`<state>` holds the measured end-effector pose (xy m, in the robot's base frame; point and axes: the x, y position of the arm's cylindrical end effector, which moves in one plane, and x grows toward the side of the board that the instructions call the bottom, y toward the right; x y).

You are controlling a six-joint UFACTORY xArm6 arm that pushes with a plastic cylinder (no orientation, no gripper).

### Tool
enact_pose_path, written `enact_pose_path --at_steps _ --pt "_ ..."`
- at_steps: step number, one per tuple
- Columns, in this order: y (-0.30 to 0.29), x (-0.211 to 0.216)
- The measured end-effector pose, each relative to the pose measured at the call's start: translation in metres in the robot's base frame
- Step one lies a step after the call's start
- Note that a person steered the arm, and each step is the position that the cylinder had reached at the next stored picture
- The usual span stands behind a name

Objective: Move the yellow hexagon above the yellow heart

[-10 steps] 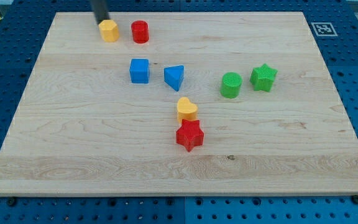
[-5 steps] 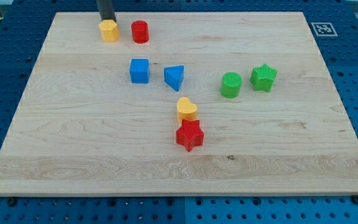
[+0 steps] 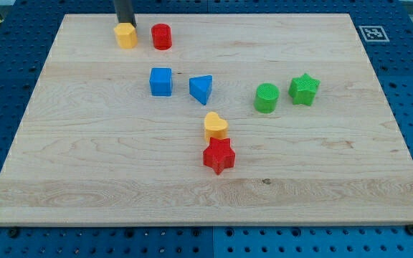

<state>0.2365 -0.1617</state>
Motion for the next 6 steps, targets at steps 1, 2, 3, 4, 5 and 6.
enact_pose_path --at_steps 1,2,3,4,5,6 --pt "0.000 0.028" --pt "0.000 0.051" --pt "0.000 0.082" --pt "0.000 0.109" --pt "0.000 0.140" --pt "0.000 0.169"
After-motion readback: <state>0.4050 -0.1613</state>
